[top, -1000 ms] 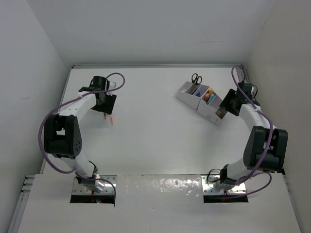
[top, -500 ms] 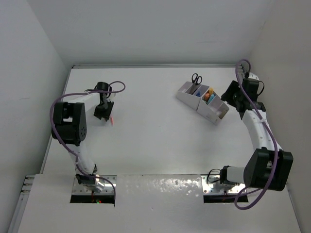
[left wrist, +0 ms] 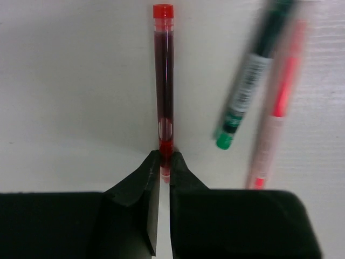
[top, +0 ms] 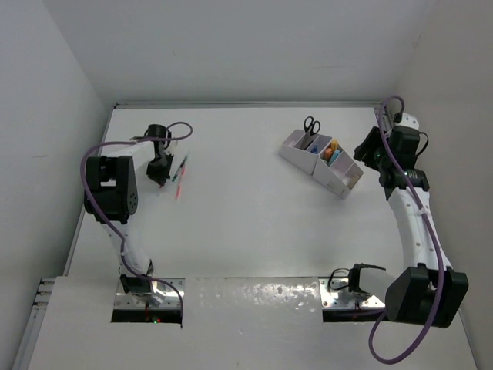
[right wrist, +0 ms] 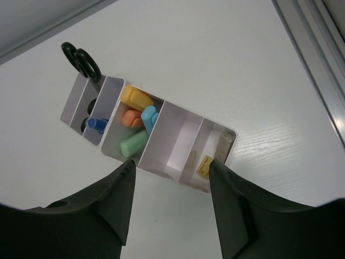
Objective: Sort the stationery into containers
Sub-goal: Pick up the pen from the center of the board.
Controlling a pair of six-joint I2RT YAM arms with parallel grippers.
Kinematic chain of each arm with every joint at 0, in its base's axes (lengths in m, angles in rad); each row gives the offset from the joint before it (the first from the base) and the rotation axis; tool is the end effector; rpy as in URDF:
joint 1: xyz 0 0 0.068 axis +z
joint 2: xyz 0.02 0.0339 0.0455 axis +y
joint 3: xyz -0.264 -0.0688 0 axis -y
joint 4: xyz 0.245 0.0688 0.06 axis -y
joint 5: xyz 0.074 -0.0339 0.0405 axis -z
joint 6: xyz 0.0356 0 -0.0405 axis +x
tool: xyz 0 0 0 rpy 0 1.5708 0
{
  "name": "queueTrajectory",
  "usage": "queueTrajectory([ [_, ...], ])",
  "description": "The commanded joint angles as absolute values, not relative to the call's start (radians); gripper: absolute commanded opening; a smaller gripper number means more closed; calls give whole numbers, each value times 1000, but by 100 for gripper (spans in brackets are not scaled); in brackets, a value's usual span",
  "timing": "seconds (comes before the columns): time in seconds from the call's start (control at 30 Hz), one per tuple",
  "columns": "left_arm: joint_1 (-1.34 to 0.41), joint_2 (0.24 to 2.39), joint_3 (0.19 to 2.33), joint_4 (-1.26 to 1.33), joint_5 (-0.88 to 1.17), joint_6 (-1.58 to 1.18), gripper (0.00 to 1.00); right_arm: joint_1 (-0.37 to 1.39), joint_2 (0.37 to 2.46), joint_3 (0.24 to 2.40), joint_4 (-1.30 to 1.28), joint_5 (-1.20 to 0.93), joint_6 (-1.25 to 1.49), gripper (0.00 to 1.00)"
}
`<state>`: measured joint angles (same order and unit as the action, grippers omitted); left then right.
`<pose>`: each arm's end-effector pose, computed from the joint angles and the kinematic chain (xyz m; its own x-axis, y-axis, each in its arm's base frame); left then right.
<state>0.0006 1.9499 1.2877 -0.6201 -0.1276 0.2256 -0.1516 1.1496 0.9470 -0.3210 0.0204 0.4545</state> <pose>0.3789 0.0048 0.1506 -0.9426 0.2213 -0.2500 0.1786 0.9668 0.1825 0.2560 -0.0398 0.3091 -0.3701 0.5006 -0.7826 0.3683 0.8524 0.3710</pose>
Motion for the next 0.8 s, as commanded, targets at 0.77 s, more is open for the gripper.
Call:
queueTrajectory([
  [0.77, -349, 1542, 1606, -794, 520, 452, 0, 458, 1345, 1169, 173, -273, 644, 63],
])
